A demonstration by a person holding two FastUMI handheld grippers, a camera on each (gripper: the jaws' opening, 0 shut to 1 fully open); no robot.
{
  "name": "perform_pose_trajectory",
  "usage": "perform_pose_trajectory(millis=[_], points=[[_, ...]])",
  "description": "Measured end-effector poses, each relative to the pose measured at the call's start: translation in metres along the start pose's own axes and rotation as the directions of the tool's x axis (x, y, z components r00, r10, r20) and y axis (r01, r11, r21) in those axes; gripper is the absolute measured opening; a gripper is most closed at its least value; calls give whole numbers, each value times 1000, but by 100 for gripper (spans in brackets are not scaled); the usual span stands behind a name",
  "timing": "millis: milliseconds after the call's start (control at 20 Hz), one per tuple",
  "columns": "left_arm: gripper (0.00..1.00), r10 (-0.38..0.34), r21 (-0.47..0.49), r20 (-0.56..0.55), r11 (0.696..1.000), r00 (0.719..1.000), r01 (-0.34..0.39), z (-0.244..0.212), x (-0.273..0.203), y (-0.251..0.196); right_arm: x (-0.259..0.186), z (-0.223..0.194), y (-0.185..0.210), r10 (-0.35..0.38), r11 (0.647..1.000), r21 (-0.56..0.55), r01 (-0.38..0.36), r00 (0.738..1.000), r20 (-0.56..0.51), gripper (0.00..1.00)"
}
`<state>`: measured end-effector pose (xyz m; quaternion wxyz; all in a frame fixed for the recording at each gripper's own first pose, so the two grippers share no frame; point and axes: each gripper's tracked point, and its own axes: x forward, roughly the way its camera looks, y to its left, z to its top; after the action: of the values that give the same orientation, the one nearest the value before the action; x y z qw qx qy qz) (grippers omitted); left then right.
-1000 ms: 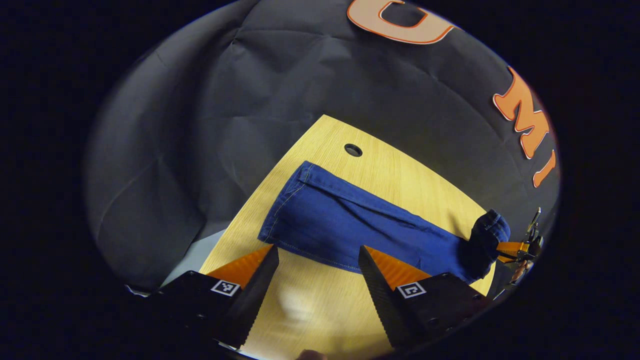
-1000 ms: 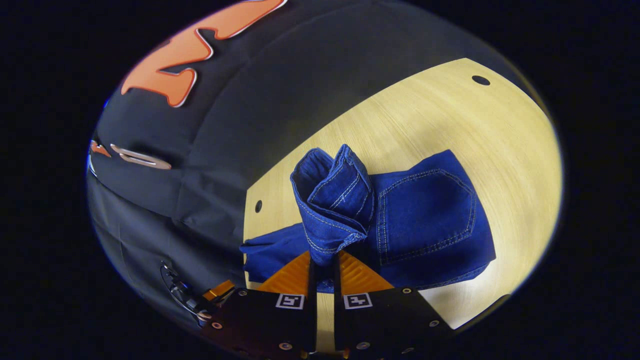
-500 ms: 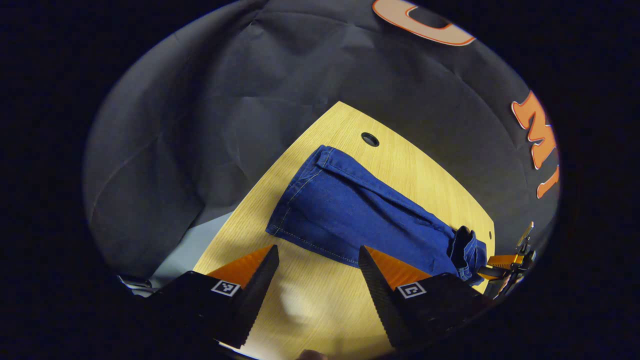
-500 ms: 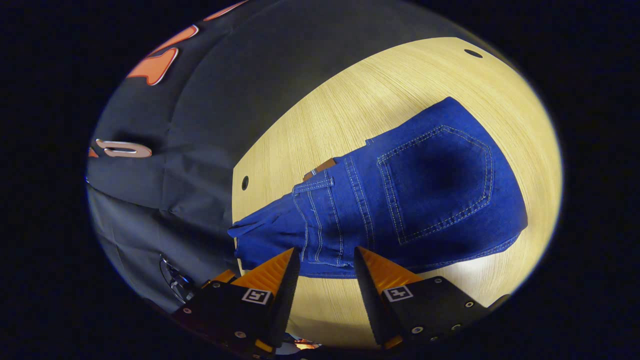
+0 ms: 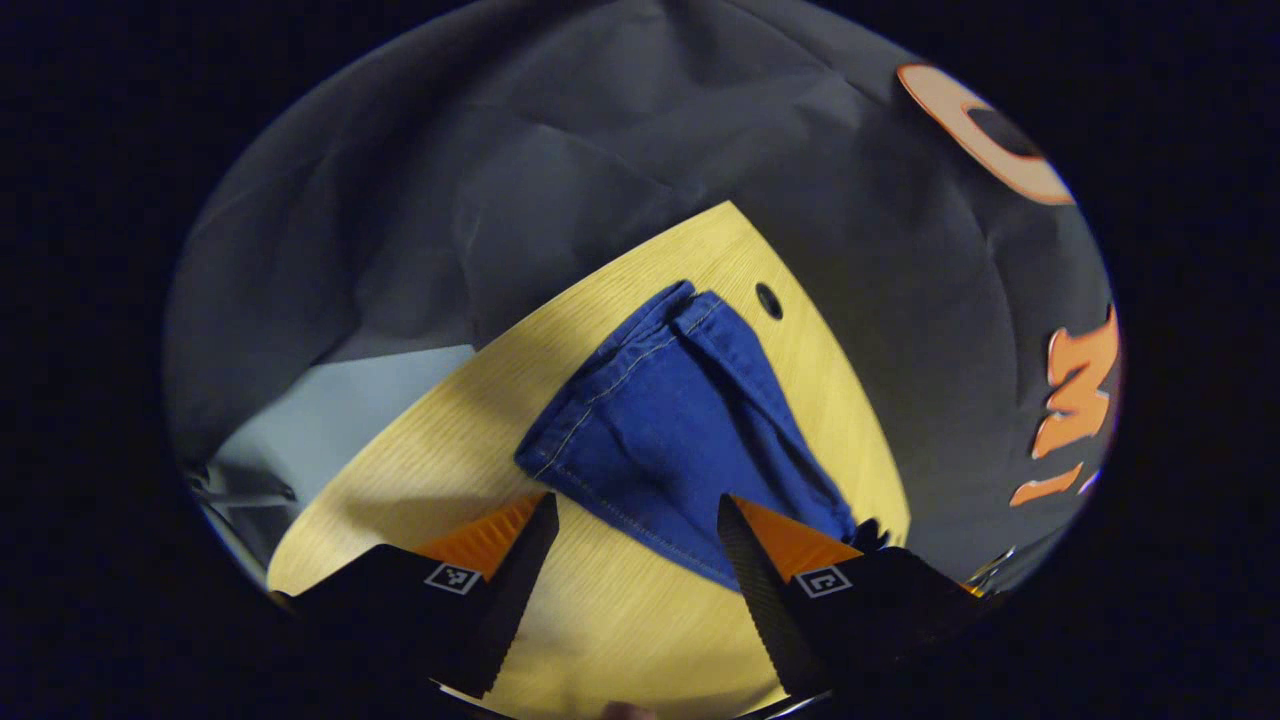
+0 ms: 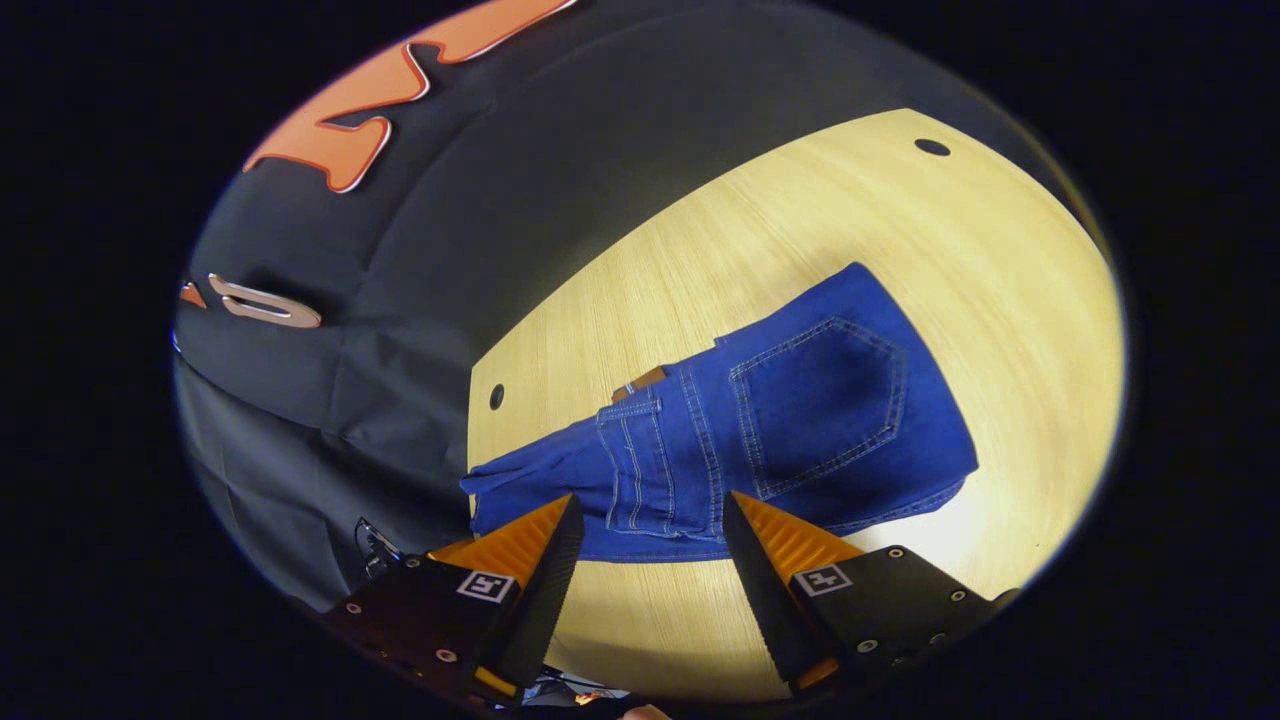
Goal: Grasp the waist and the cuffs of the jeans and fold them to make the two legs overlap; first hold the waist and fold one-third of the jeans toward the cuffs, then hold the cuffs and fold the remaining one-third in the same direction to finish folding.
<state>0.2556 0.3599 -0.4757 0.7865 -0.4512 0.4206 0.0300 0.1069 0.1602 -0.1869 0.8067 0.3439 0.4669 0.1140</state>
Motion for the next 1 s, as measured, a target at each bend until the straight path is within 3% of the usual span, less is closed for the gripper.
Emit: perform_pose_trajectory(millis=[150,250,450,600,650,700,800,900,1000], points=[[95,-70,-118,23,990,997,73,19,11,-6,-14,3,-3,4,999,33,-5,1000,22,86],[95,-99,-149,42,983,994,105,26,18,-13,-20,3,-9,-9,999,45,8,1000,30,87],[95,-96,-131,80,986,992,106,31,29,-25,-33,1,-20,-28,997,68,25,999,41,86],[88,-64,-108,98,991,993,74,39,43,-28,-41,0,-30,-34,996,85,29,998,53,86],[83,-41,-110,94,993,995,52,38,46,-25,-45,-2,-35,-39,995,93,34,998,55,87],[72,-13,-118,99,993,995,25,39,49,-22,-47,-3,-38,-39,994,101,33,998,56,87],[42,28,-142,87,990,996,-15,41,56,-12,-48,-4,-47,-38,992,119,31,998,52,87],[10,19,-159,72,987,997,-7,42,58,-15,-49,-3,-53,-37,991,132,30,998,45,86],[11,0,-157,64,988,998,10,41,55,-16,-49,3,-55,-28,991,135,21,998,49,87]])
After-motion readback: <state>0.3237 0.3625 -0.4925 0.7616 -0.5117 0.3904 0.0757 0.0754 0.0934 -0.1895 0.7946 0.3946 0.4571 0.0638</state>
